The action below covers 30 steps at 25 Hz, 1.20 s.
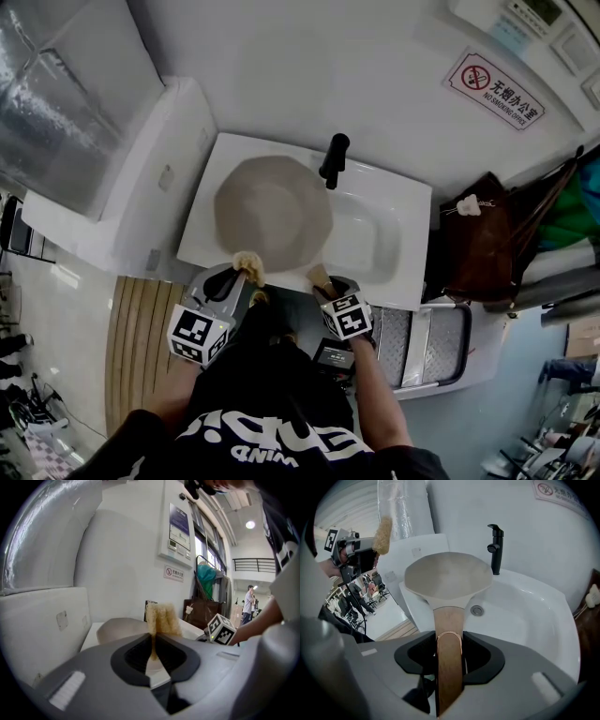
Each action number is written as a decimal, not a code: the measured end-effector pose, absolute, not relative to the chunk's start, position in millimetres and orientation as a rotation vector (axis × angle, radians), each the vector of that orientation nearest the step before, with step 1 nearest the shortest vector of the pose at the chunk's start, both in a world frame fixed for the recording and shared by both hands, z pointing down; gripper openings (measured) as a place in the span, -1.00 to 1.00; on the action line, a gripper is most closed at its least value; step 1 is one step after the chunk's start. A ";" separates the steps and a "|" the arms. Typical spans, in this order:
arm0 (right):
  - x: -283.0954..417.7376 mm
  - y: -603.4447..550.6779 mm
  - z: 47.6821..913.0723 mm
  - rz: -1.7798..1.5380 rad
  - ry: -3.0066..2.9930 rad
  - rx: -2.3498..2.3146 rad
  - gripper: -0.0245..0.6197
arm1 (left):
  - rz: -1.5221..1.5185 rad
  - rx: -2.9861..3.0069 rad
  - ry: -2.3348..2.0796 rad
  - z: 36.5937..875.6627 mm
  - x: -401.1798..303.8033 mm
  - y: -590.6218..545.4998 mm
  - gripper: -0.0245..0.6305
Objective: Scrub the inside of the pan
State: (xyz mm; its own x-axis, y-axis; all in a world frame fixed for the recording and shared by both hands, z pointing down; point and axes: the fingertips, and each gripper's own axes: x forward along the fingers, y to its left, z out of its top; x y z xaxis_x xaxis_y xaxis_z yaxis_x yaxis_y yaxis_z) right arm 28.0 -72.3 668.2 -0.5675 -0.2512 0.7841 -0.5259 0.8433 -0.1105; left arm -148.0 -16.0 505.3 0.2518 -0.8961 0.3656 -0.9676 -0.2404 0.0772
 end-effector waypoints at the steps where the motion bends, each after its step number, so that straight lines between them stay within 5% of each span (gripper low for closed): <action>1: 27.7 -72.2 667.9 0.423 -2.190 0.556 -0.36 | 0.355 2.243 -1.723 504.9 -147.4 -16.9 -0.85; 18: 29.2 -70.8 654.5 0.358 -2.102 0.400 -0.39 | 0.470 2.364 -1.571 515.1 -146.9 -70.7 -0.85; 30: 32.6 -74.6 634.5 0.361 -2.096 0.352 -0.39 | 0.991 2.676 -0.933 539.5 -102.1 -136.7 -0.85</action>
